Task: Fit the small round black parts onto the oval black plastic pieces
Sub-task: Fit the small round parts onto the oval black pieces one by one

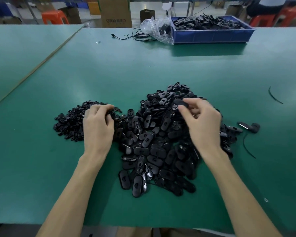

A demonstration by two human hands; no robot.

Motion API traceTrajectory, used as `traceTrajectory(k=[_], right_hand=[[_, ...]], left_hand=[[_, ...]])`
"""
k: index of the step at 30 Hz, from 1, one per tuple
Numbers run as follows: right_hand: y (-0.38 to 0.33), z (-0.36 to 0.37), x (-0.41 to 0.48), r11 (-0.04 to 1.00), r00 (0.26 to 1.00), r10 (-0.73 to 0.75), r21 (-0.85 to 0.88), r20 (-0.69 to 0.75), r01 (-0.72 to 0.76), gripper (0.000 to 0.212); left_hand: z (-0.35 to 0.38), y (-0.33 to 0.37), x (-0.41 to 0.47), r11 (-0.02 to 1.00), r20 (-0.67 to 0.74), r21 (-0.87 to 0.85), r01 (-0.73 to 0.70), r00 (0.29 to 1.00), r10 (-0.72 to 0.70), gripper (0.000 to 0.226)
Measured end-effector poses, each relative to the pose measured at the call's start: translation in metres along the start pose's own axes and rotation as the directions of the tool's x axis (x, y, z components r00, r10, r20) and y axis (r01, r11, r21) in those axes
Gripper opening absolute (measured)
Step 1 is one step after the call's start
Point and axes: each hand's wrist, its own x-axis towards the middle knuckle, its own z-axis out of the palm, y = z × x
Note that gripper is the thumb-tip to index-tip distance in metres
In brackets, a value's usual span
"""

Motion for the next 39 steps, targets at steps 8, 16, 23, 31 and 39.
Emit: traceTrajectory(k=[8, 16, 23, 31, 39], right_hand=[[0.075, -0.091, 0.008, 0.926, 0.971, 0.133, -0.325, -0.2, -0.194, 0.02], [0.096, -0.092, 0.003, 0.859, 0.954, 0.255, -0.417, -0.155, -0.297, 0.026], [0.089, -0.092, 0.002, 0.86, 0.953, 0.252, -0.412, -0.169, -0.301, 0.03], [0.005, -0.036, -0.003, 0.961, 0.995, -0.074, -0.261, 0.066, 0.088, 0.017], [-0.029, 0.046, -0.005, 0.86, 0.879, -0.174, -0.367, 0.444, 0.355, 0.033]], left_hand=[[0.006, -0.003, 0.001, 0.971, 0.069, 0.228, 0.074, 0.993, -0.092, 0.027], [0.005, 0.001, -0.001, 0.98, 0.019, 0.19, 0.067, 0.997, -0.072, 0.013], [0.003, 0.001, 0.0, 0.983, -0.013, 0.169, 0.071, 0.998, -0.069, 0.012], [0.004, 0.01, 0.0, 0.988, -0.014, -0.148, 0.035, 0.999, -0.037, 0.011], [0.009, 0.015, -0.004, 0.971, 0.063, -0.24, -0.012, 0.998, 0.028, 0.011]])
